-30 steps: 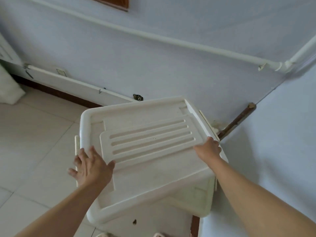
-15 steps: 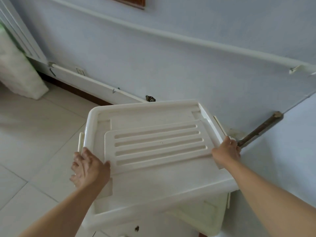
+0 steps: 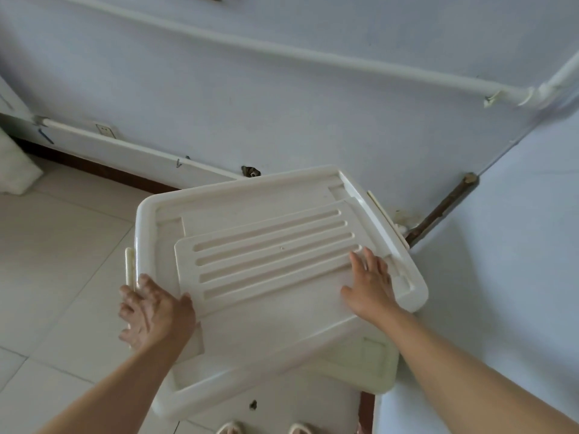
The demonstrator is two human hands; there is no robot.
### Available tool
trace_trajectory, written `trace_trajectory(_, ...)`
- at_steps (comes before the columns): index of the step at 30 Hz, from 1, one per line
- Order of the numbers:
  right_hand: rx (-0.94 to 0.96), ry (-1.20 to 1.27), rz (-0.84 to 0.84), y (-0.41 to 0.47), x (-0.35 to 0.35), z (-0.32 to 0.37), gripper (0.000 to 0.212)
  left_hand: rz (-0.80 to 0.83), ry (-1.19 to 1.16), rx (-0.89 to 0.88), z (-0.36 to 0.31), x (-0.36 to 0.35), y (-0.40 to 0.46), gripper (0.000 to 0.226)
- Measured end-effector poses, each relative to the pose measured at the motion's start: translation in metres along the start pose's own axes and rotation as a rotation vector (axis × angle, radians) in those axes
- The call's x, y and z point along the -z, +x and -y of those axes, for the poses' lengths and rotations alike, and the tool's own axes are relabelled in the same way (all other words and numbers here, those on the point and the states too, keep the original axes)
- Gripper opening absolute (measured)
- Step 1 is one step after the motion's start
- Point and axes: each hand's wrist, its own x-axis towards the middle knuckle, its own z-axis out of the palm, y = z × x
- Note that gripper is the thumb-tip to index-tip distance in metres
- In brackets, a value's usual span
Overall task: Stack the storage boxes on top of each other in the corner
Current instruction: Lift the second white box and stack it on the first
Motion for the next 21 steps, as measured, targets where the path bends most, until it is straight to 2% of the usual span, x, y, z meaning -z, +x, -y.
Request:
trace_trajectory(9,-0.035,0.067,0.061,-0.029,-0.005,0.021,0.073,0.072,0.02,-0.085,0.011,0.012,-0.009,0.073)
trace_trajectory(21,0.065,0.058,0.062,-0.049,-0.011,0.053,0.072,0.123,0.013,-0.132,0.022,0.023,-0.035,0.066)
